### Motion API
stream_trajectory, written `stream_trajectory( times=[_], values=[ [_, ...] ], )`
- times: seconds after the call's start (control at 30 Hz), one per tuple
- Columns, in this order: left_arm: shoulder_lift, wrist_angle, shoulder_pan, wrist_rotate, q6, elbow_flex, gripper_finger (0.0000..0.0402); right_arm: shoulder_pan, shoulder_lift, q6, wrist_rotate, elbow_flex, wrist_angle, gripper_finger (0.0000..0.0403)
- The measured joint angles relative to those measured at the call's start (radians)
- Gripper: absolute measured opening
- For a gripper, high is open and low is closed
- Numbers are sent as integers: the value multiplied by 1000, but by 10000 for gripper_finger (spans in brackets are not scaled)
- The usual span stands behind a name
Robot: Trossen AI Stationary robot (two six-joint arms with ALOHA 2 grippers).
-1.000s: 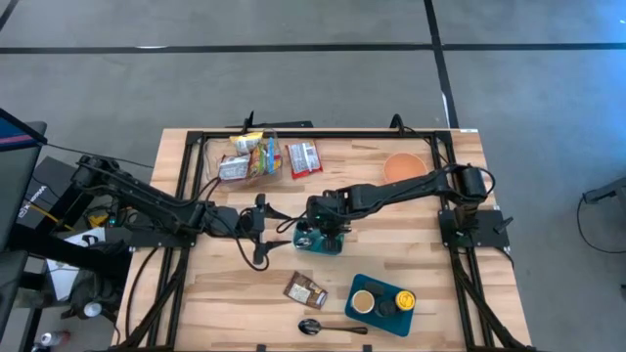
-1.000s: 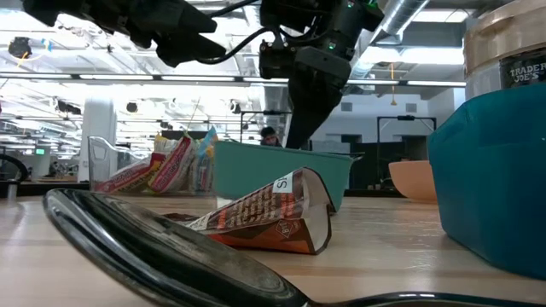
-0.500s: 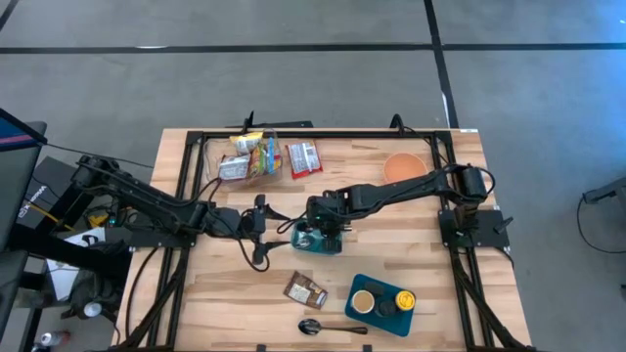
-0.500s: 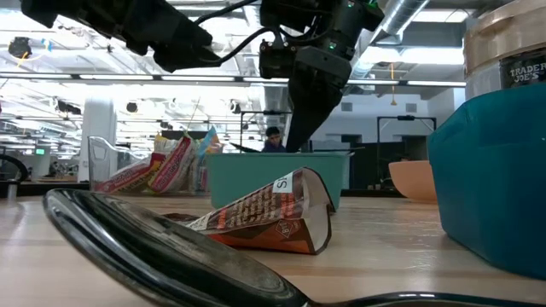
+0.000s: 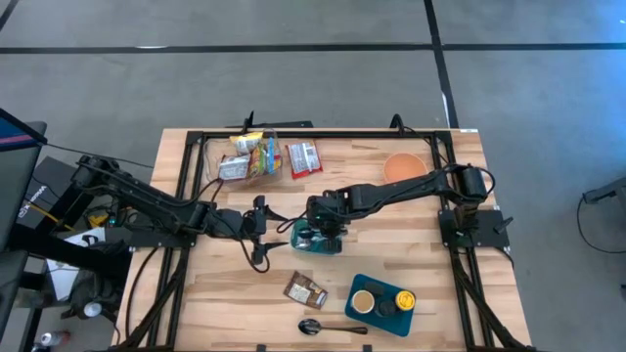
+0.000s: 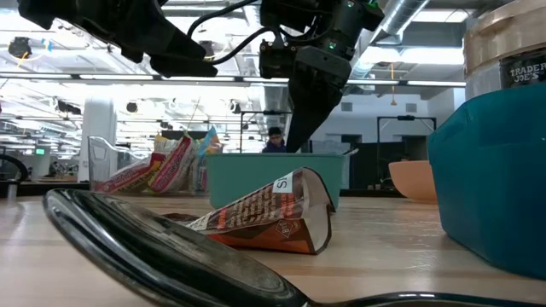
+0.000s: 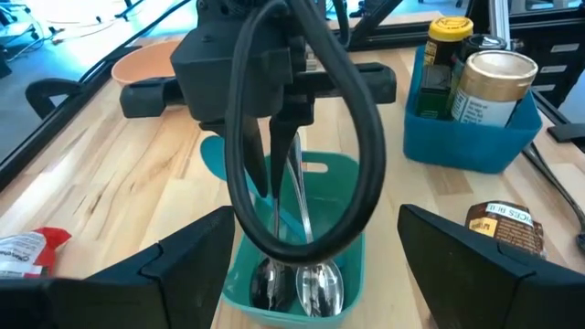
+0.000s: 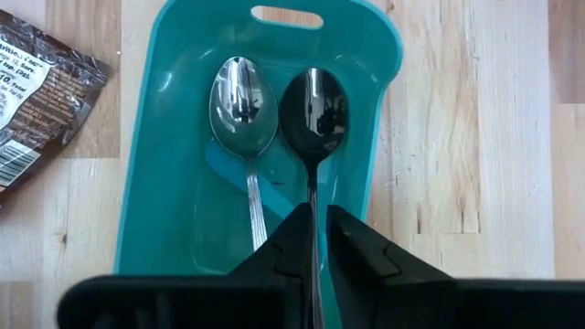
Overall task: Pick & Place Food Item
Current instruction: Put the orange seasoning pack into the blue bin
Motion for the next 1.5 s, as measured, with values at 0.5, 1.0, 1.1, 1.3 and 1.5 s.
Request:
stream_trajectory(
  times=[0.5, 1.0, 1.1, 1.3, 1.5],
  values=[
    [0, 1, 0, 0, 0, 0, 301, 0, 0, 27, 0, 0, -83, 35],
    [0, 14, 0, 0, 0, 0, 301, 8, -136, 105, 19, 0, -141, 8],
    [0, 14, 0, 0, 0, 0, 301, 23, -176, 114, 58, 0, -155, 2],
    [0, 17, 0, 0, 0, 0, 301, 62, -257, 158, 125, 0, -186, 1],
    [0, 20, 0, 0, 0, 0, 301, 102, -318, 227, 164, 0, -222, 1]
  ],
)
